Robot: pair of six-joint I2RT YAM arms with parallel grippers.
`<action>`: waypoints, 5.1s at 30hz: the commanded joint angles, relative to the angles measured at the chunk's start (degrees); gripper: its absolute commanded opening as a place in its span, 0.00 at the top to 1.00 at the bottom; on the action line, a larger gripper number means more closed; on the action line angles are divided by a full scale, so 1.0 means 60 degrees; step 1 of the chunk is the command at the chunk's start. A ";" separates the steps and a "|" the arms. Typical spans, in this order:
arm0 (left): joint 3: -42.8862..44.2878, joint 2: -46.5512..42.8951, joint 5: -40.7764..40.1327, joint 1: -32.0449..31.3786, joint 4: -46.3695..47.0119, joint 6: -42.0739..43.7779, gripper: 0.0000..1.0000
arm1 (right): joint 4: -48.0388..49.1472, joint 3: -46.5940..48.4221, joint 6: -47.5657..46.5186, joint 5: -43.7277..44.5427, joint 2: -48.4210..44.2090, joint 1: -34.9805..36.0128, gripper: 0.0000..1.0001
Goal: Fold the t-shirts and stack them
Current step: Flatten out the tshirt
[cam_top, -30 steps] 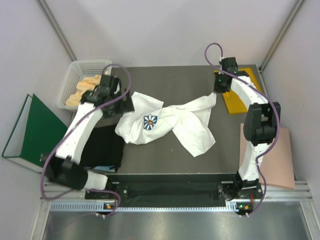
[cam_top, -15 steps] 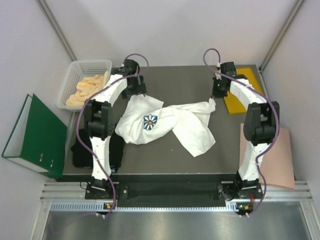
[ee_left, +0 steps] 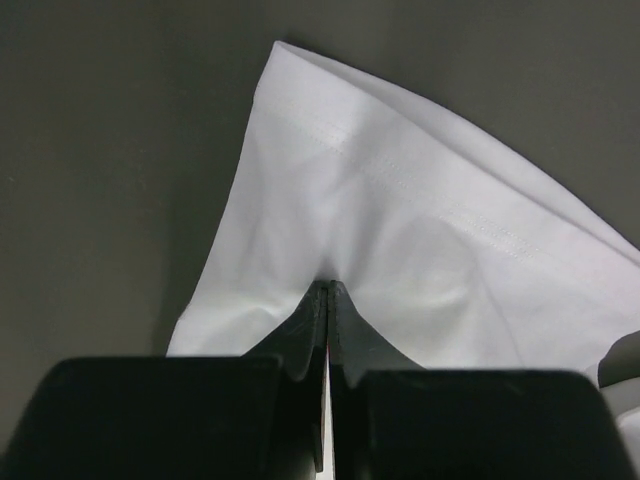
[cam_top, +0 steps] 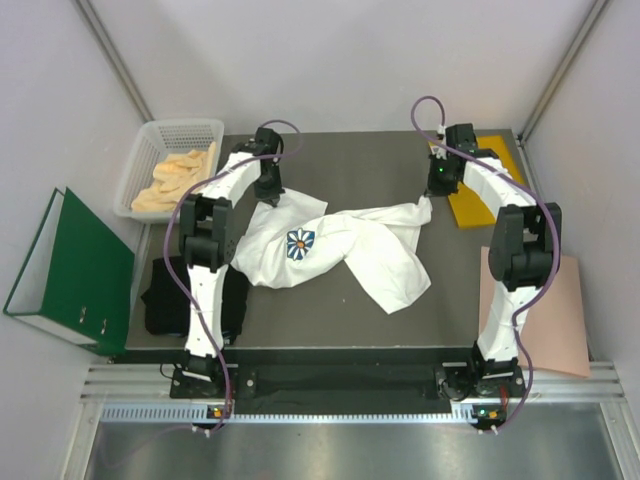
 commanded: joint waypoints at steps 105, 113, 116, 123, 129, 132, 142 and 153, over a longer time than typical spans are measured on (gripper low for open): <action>-0.8106 -0.9686 0.1695 -0.1782 -0.1148 0.0239 0.01 | 0.0538 0.1340 0.0660 -0.0231 0.0952 -0.0777 1.00; -0.8837 -0.9551 0.1562 -0.1606 -0.0724 -0.0360 0.10 | 0.0641 0.0973 0.0631 -0.0334 0.0776 -0.0791 1.00; -0.9204 -1.0019 0.1606 -0.1548 -0.0738 -0.0610 0.17 | 0.0641 0.0958 0.0631 -0.0377 0.0790 -0.0791 1.00; -1.0112 -1.0884 0.1709 -0.1562 -0.0695 -0.1035 0.23 | 0.0656 0.1075 0.0660 -0.0539 0.0995 -0.0791 1.00; -1.1094 -1.0812 0.1592 -0.1562 0.0211 -0.1475 0.23 | 0.0670 0.1061 0.0704 -0.0729 0.1068 -0.0777 1.00; -1.1007 -1.0301 0.0905 -0.1547 0.0521 -0.1694 0.22 | 0.0656 0.1017 0.0690 -0.0802 0.1039 -0.0777 1.00; -0.9034 -0.7883 -0.0824 -0.1562 0.1313 -0.1651 1.00 | 0.0671 0.0695 0.0514 -0.0964 0.0878 -0.0762 0.99; -0.5764 -0.8760 -0.2700 -0.1533 0.1517 -0.1226 1.00 | 0.0744 0.0840 0.0338 -0.1036 0.0337 -0.0777 0.99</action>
